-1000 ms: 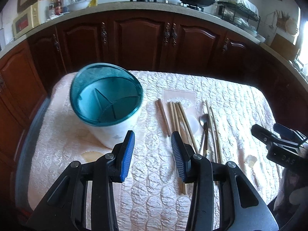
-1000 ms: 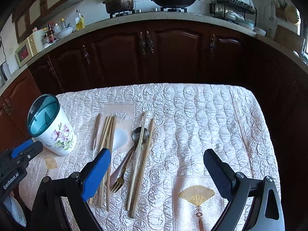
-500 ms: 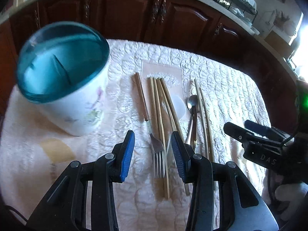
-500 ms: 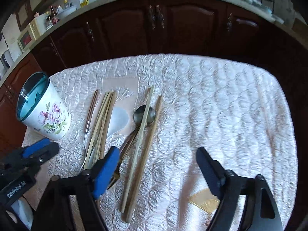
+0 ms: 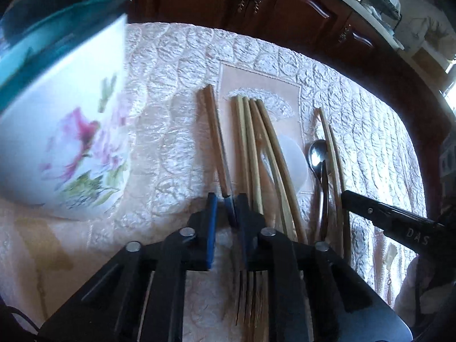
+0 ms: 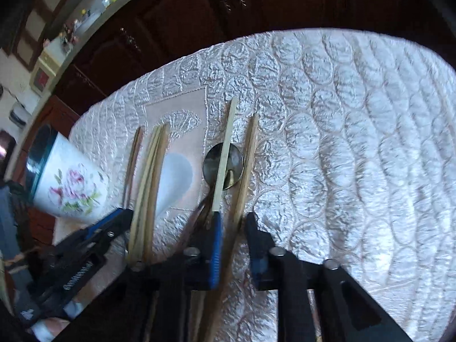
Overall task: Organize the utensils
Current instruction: 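Grasp the brown-handled fork with the left gripper while the right gripper grasps a bamboo chopstick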
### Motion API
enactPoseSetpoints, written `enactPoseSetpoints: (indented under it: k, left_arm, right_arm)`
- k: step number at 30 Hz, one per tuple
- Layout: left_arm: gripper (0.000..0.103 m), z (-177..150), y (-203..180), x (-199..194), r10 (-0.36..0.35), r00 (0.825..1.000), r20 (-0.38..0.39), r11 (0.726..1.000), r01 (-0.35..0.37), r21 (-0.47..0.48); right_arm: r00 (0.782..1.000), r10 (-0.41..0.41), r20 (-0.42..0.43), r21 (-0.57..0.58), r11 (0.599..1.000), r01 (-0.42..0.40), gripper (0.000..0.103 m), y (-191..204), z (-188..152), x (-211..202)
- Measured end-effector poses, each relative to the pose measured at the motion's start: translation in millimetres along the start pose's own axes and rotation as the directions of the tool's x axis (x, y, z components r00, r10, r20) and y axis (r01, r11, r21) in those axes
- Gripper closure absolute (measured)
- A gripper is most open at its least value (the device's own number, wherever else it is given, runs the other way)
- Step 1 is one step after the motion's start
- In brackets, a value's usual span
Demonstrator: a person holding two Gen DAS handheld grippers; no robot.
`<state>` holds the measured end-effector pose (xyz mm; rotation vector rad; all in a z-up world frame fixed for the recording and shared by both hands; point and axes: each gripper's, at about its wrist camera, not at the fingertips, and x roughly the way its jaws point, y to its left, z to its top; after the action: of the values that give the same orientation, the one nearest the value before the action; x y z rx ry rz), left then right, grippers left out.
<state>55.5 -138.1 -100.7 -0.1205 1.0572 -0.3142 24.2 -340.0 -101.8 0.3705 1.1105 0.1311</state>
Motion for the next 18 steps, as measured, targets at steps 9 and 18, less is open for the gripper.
enactPoseSetpoints:
  k: [9,18]
  left_arm:
    - [0.098,-16.7,13.4,-17.1,-0.041,0.998,-0.047,0.999,0.042,0.024]
    - [0.098,-70.3,26.3,-52.1,-0.032,0.991,-0.127,0.993,0.046,0.110]
  right_arm:
    - [0.997,0.077,-0.008,0.041,0.996,-0.077,0.097,-17.1,-19.9,-24.2]
    - [0.990,0.054,-0.129,0.002,0.999,-0.054,0.097,-30.2,-76.4,-54.6]
